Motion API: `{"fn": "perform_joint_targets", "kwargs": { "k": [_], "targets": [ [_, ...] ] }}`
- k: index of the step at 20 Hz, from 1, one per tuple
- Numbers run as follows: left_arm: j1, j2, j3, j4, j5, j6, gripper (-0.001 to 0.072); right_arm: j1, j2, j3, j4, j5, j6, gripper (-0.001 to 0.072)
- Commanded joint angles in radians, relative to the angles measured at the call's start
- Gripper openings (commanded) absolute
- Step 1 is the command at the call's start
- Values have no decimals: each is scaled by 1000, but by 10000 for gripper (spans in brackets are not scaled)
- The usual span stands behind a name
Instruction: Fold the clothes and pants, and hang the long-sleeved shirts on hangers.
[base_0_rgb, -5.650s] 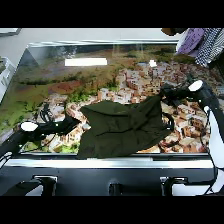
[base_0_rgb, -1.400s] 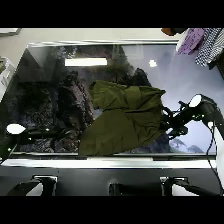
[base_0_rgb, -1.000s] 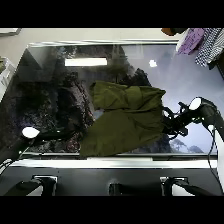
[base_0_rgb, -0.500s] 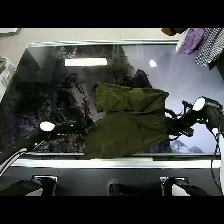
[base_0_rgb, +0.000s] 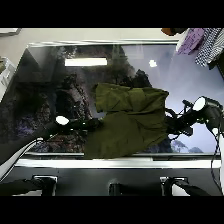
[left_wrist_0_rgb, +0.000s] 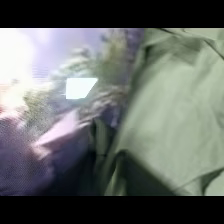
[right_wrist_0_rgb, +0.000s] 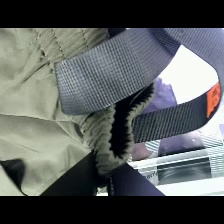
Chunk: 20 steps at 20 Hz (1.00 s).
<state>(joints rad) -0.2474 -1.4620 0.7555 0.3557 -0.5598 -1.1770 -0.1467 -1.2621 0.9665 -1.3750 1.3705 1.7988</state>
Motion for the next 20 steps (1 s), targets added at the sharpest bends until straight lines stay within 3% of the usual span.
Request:
{"fn": "perform_joint_targets", "kwargs": {
  "k": [1,12,15,16,18,19,20],
  "targets": [
    [-4,-6,27,-8,-16,3,13,0,1,0,6,-12,5,47],
    [246,204,38,1,-58,2,11,10,1,-1,69,-47,4,47],
    [248,171,38,84,-73,-78,17,63,1,-10,48,-65,5,47],
    [248,155,38,122,-77,-126,75,88,1,-13,23,-72,18,47],
    [252,122,38,198,-90,-193,381,128,1,-13,-63,-81,114,47],
    [258,113,38,233,-103,-219,469,134,1,-13,-88,-84,156,47],
    [267,110,38,267,-112,-247,476,131,1,-13,-91,-82,189,47]
  ]
}}
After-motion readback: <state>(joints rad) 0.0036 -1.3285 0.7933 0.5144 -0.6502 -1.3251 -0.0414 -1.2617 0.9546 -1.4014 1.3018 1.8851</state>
